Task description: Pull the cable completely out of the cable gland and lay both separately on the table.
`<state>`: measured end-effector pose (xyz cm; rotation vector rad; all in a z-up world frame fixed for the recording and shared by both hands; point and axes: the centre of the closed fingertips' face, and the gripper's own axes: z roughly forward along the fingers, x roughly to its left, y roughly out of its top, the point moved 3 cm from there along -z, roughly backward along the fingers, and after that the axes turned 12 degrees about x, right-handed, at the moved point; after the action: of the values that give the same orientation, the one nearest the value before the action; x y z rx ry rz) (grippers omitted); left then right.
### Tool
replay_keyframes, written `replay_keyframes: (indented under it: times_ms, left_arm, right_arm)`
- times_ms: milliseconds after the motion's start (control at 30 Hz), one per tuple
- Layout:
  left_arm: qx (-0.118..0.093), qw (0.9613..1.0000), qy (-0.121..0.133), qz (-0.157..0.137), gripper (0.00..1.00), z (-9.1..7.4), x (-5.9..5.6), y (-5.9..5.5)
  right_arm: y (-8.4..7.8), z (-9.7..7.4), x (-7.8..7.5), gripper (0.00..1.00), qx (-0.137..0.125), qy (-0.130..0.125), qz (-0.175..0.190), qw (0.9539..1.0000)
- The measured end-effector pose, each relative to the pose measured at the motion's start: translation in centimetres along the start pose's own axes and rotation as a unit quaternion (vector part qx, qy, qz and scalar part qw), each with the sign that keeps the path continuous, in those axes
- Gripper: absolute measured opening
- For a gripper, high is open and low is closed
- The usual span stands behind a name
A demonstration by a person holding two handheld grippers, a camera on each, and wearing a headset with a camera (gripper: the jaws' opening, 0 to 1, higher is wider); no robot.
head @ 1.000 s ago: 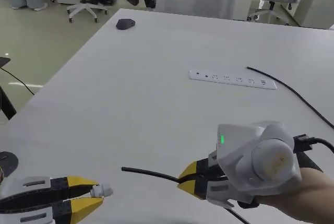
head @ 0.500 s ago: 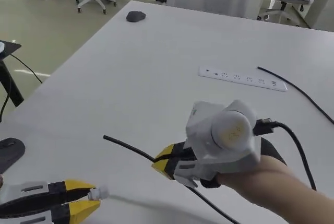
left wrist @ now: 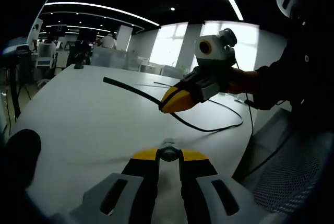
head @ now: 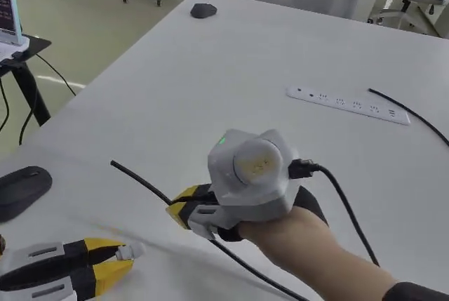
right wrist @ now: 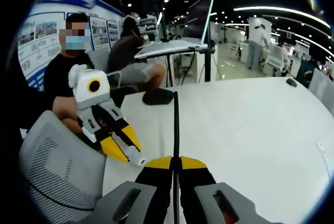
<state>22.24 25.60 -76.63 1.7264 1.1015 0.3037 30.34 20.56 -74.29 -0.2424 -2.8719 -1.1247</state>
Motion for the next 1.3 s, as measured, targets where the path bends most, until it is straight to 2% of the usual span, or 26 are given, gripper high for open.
replay_keyframes:
  times_ms: [67,267,333,467,733,867,933,1033,1133,1200,1300]
  left_arm:
    - [-0.006,0.9999,0.008,-0.008,0.15,-0.2,0.3,-0.2]
    - [0.001,0.9994,0.031,-0.014,0.15,-0.1,1.1,-1.2]
    - [0.001,0.9993,0.034,-0.014,0.15,0.0,1.2,-1.4]
    - [0.004,0.9988,0.048,-0.014,0.15,0.4,1.8,-1.5]
    - [0.01,0.9983,0.054,-0.019,0.15,0.8,2.3,-2.0]
    - [0.014,0.9978,0.063,-0.014,0.15,0.9,2.3,-2.6]
    - [0.014,0.998,0.059,-0.019,0.15,0.8,2.3,-2.8]
    - [0.008,0.9977,0.065,-0.016,0.15,0.6,2.5,-2.6]
    - [0.007,0.997,0.076,-0.012,0.16,0.5,2.8,-2.5]
    - [0.012,0.9968,0.078,-0.013,0.16,0.5,2.8,-2.6]
    - [0.019,0.9967,0.078,-0.003,0.16,0.6,2.7,-2.5]
  right_arm:
    - [-0.2,1.0,0.2,0.0,0.009,-0.004,-0.004,0.9999]
    - [-0.6,2.6,-0.2,0.0,0.015,-0.008,0.01,0.9998]
    - [-0.6,2.9,-0.3,0.0,0.007,0.002,0.024,0.9997]
    - [-0.6,3.5,-0.9,0.0,0.007,-0.011,0.022,0.9997]
    - [-1.1,5.2,-1.2,0.0,0.012,-0.01,0.046,0.9988]
    - [-1.3,5.9,-1.3,0.0,0.015,-0.017,0.045,0.9987]
    - [-1.4,6.0,-1.3,0.0,0.017,-0.021,0.043,0.9987]
    - [-1.5,6.2,-1.4,0.0,0.019,-0.028,0.04,0.9986]
    - [-1.4,6.4,-1.3,0.0,0.015,-0.021,0.048,0.9985]
    - [-1.4,6.3,-1.6,0.0,0.018,-0.043,0.024,0.9986]
    - [-1.5,6.6,-1.3,0.0,0.022,-0.041,0.012,0.9989]
